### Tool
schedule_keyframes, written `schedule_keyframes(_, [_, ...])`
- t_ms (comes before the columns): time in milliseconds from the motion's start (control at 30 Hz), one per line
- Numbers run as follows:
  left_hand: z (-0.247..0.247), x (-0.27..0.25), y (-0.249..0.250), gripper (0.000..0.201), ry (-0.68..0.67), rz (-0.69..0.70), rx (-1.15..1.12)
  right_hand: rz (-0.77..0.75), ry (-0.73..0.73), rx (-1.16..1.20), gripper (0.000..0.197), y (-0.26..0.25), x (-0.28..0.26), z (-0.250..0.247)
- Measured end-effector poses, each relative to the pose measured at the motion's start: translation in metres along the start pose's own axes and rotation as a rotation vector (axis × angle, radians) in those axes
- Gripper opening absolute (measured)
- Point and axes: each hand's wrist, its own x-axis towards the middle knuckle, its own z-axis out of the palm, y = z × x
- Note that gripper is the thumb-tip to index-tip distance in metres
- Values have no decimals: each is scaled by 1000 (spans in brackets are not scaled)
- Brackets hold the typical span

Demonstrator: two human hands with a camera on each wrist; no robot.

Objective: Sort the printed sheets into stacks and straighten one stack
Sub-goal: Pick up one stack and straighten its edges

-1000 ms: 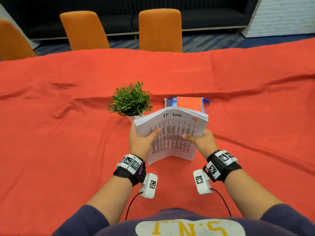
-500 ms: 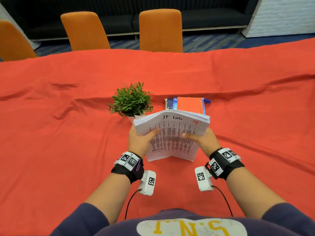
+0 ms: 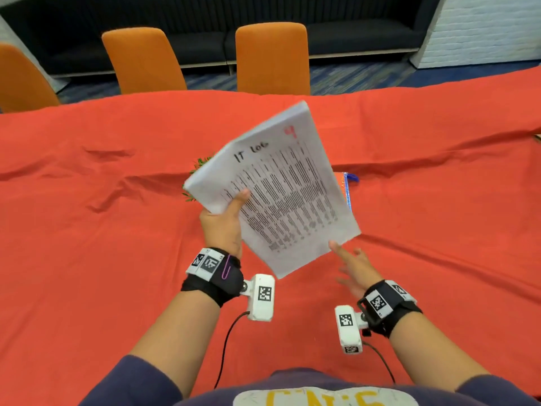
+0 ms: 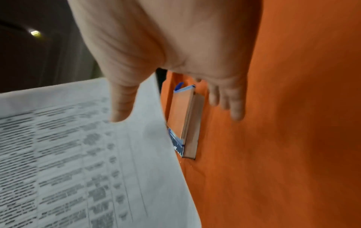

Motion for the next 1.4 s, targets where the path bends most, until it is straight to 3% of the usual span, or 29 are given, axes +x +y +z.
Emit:
schedule_keyframes(67, [5, 0, 5, 25, 18, -56, -116, 46, -160, 171, 104, 5, -9, 9])
schedule_keyframes(167, [8, -5, 4, 38, 33, -206, -210, -93, -327, 354, 60, -5, -21, 21])
schedule_keyframes(267, [-6, -3, -7, 54, -12, -341, -248, -200, -438, 476, 48, -22, -26, 18])
schedule_keyframes(400, [-28, 3, -18, 75, -93, -458, -187, -250, -403, 385, 51, -34, -27, 4])
schedule_keyframes(500, [-54, 7, -29, 62, 88, -463, -41, -342, -262, 278, 63, -47, -28, -7])
schedule_keyframes(533, [-64, 10, -32, 66, 188, -446, 62, -391, -206, 189, 59, -53, -27, -13])
schedule_keyframes(600, [-78, 12, -31, 92, 320, -289, 424, -478, -132, -2, 30, -66, -28, -25])
schedule_keyframes(633, [-78, 12, -28, 102, 287, -116, 634, -506, -112, -89, 17, -73, -29, -29])
schedule_keyframes(667, [-73, 10, -23, 107, 182, 123, 825, -535, -114, -172, 11, -78, -28, -33])
schedule_keyframes(733, [-49, 0, -12, 105, -154, 552, 1105, -597, -170, -341, 20, -88, -30, -34])
schedule_keyframes(800, [-21, -10, -4, 98, -445, 700, 1249, -626, -230, -479, 19, -96, -37, -27])
schedule_keyframes(867, [-6, -11, -2, 67, -680, 595, 1245, -626, -290, -566, 13, -102, -44, -21])
schedule_keyframes(933, [-1, -12, -1, 17, -798, 393, 1152, -607, -319, -609, 13, -109, -51, -20])
schedule_keyframes(1000, [-2, -15, -2, 29, -799, 245, 1022, -600, -325, -605, 11, -113, -57, -24])
schedule_keyframes(1067, [-3, -20, -2, 39, -755, 189, 929, -607, -336, -503, 17, -115, -60, -31])
schedule_keyframes(1200, [-9, -22, -1, 26, -659, 94, 790, -552, -248, -100, 37, -108, -48, -45])
schedule_keyframes(1267, [-12, -19, -1, 22, -576, 64, 680, -487, -281, 79, 60, -93, -37, -44])
schedule_keyframes(1333, [-11, -22, -1, 14, -498, 20, 566, -415, -341, 119, 84, -76, -32, -35])
schedule_keyframes(1400, [-11, -27, -8, 16, -424, -23, 474, -382, -373, 81, 82, -60, -32, -22])
